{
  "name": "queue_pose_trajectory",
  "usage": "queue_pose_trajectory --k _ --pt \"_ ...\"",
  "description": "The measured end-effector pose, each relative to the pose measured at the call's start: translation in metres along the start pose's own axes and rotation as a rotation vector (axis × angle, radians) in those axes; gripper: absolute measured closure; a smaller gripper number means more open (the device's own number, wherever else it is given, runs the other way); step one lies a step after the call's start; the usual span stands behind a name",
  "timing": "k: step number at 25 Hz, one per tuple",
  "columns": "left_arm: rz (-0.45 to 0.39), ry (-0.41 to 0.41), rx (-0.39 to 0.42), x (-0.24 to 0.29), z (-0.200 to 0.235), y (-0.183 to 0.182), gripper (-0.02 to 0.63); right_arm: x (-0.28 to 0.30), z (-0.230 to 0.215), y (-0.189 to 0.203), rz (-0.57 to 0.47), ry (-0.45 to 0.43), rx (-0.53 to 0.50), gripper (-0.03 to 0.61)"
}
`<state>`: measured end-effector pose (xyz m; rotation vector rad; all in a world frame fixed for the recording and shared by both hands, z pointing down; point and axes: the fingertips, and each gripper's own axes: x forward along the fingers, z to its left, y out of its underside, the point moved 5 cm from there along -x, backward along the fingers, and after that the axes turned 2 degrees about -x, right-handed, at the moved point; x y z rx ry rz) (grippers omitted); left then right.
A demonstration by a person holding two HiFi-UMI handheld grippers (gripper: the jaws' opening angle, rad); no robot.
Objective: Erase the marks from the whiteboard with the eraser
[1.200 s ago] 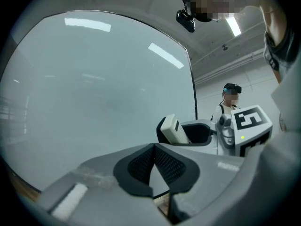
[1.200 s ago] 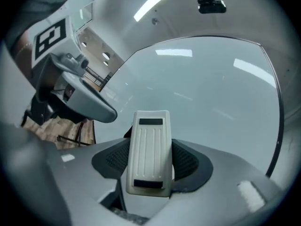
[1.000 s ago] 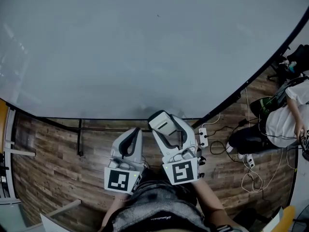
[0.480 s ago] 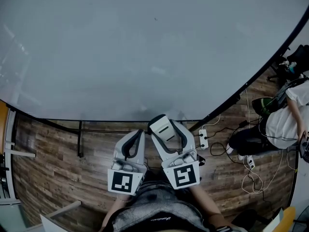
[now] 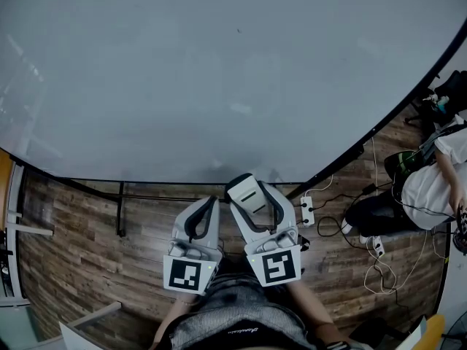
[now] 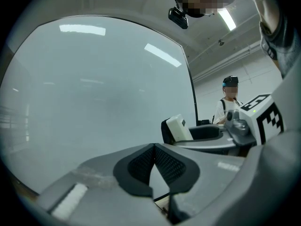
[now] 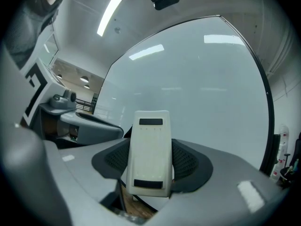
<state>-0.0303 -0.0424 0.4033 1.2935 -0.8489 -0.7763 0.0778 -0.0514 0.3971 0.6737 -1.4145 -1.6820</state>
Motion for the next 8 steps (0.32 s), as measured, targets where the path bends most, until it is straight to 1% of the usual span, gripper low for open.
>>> queue_pose_trajectory --k 8 --pt "0.01 -0.003 0.011 0.0004 -0.0014 0.0012 0.615 -0.0007 -0.0006 0.0021 0.009 -0.008 0.001 0.318"
